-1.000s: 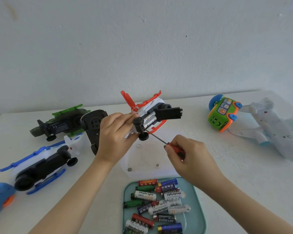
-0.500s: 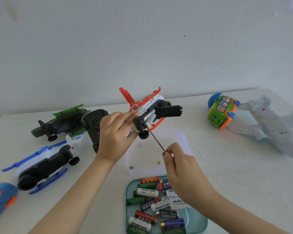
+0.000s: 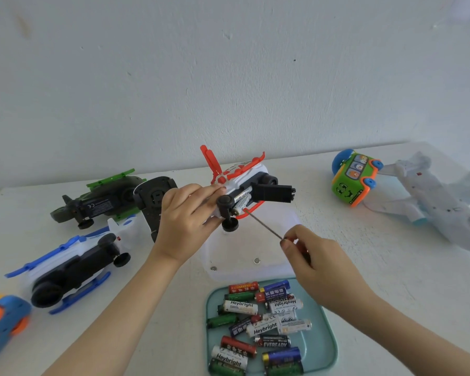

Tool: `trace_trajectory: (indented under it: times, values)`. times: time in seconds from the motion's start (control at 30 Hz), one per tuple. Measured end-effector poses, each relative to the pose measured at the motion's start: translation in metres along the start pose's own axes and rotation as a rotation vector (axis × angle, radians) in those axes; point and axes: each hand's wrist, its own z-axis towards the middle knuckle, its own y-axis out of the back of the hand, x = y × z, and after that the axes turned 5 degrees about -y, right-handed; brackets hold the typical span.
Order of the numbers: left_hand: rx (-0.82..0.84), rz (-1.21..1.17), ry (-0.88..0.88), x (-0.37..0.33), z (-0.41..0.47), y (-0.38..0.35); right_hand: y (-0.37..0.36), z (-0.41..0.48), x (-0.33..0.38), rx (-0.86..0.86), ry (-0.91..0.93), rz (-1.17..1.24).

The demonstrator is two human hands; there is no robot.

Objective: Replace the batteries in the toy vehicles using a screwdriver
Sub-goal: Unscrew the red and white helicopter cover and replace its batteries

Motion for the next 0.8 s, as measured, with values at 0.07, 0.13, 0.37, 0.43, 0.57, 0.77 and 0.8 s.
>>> trace_trajectory:
  times: [0.07, 0.13, 0.37, 0.43, 0.57, 0.77, 0.8]
  values:
    - [0.0, -0.008, -0.005, 0.0, 0.0, 0.001, 0.006, 0.008, 0.002, -0.083, -0.01, -0.065]
    - [0.007, -0.015, -0.014, -0.001, -0.001, 0.002, 0.011, 0.016, 0.003, -0.141, -0.03, -0.131]
    - [0.008, -0.048, -0.028, 0.0, -0.006, -0.001, 0.02, 0.032, -0.002, -0.165, -0.002, -0.251]
    - [-0.001, -0.052, -0.025, 0.002, -0.006, -0.002, 0.024, 0.034, -0.006, -0.177, 0.021, -0.234]
    - [-0.013, -0.058, -0.008, 0.004, -0.008, -0.004, 0.029, 0.033, -0.01, -0.16, 0.045, -0.216]
    - [-0.016, -0.061, 0.01, 0.003, -0.008, -0.006, 0.025, 0.03, -0.014, -0.166, 0.057, -0.2]
    - [-0.016, -0.064, 0.016, 0.002, -0.007, -0.007, 0.024, 0.029, -0.014, -0.172, 0.049, -0.187]
